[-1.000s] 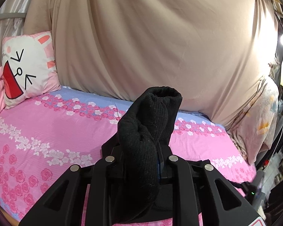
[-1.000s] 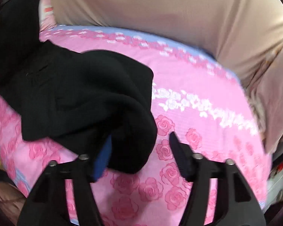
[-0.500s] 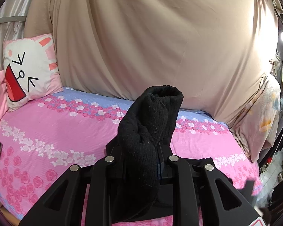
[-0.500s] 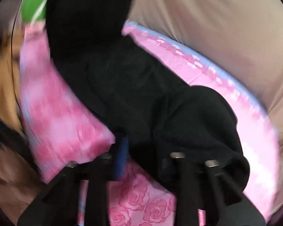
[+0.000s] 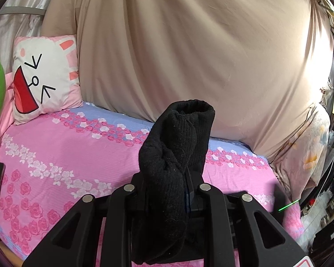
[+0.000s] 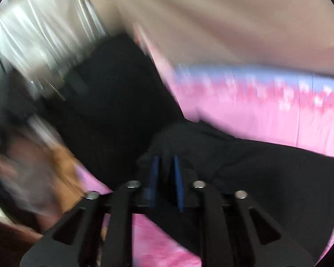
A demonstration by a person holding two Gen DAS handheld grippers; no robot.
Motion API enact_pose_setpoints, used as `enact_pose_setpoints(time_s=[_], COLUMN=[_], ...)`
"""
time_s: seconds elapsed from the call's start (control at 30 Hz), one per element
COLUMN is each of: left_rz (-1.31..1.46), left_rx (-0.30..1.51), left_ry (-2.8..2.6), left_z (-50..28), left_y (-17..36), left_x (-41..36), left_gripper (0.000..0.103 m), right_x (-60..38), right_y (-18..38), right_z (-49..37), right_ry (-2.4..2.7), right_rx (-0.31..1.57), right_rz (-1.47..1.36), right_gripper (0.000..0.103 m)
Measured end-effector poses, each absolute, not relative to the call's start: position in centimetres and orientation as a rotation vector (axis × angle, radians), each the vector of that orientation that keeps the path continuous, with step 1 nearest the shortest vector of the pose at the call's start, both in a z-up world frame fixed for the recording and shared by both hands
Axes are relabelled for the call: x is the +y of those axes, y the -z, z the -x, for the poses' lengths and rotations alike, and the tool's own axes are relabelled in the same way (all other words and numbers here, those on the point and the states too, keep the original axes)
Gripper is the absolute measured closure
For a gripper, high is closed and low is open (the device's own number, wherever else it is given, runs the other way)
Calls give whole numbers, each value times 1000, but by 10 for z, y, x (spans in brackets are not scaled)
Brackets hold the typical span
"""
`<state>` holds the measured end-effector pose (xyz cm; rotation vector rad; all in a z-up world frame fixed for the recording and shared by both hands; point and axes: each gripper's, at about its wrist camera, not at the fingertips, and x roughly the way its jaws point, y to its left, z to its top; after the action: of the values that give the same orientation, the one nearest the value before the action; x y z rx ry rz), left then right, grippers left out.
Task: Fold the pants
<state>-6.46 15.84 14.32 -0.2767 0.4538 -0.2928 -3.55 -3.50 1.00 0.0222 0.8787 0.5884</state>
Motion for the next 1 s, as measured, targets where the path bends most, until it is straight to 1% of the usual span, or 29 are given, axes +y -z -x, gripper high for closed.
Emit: enact_pose_setpoints(time_s=[0.07, 0.1, 0.13, 0.17, 0.2, 0.23, 0.37, 0.43, 0.47, 0.5, 0.53, 0.63, 0.7, 0.77, 0.8, 0.87, 0.9, 1.0], left_rz=[265, 261, 257, 260, 268, 276, 295, 292, 287, 283, 281, 279, 276, 277, 278, 276, 267, 223], left_rx=[453, 452, 450, 448, 447, 445, 443, 447, 448, 449, 450, 456, 457, 458, 459, 465, 469, 477], left_ry=[293, 293, 295, 298, 303, 308, 322, 326, 326, 324, 322, 317, 314, 316, 317, 321, 326, 338], left_z=[67, 67, 68, 67, 66, 65, 62, 62, 62, 62, 62, 59, 59, 58, 58, 57, 58, 59], left_y=[-143, -143, -143, -142, -142, -141, -138, -137, -138, -138, -139, -140, -141, -142, -143, -144, -145, -148], left_x=[160, 160, 160, 161, 161, 162, 161, 159, 159, 159, 159, 161, 161, 159, 158, 153, 149, 133], left_gripper=[84, 84, 84, 84, 84, 84, 83, 83, 83, 83, 83, 83, 83, 83, 83, 83, 83, 83], right_x=[-30, -35, -40, -42, -45, -44, -32, -26, -28, -38, -49, -76, -76, -59, -43, -29, -35, -88], right_y=[8, 7, 3, 3, -3, -3, 12, 25, 23, 16, 2, -51, -70, -57, -33, 4, 11, -15], right_z=[41, 51, 58, 69, 79, 81, 75, 64, 61, 53, 47, 46, 48, 41, 34, 29, 32, 54], right_ry=[-563, -565, -559, -534, -506, -506, -515, -456, -428, -439, -452, -483, -540, -599, -615, -600, -621, -627], right_rx=[919, 890, 864, 832, 778, 761, 807, 827, 819, 822, 826, 721, 687, 742, 810, 925, 938, 852], right_rz=[21, 19, 19, 30, 68, 102, 185, 245, 246, 197, 110, -53, -92, -76, -37, 3, -29, -165], right_gripper=[81, 71, 45, 32, 17, 16, 19, 47, 55, 76, 81, 81, 80, 69, 54, 52, 52, 53])
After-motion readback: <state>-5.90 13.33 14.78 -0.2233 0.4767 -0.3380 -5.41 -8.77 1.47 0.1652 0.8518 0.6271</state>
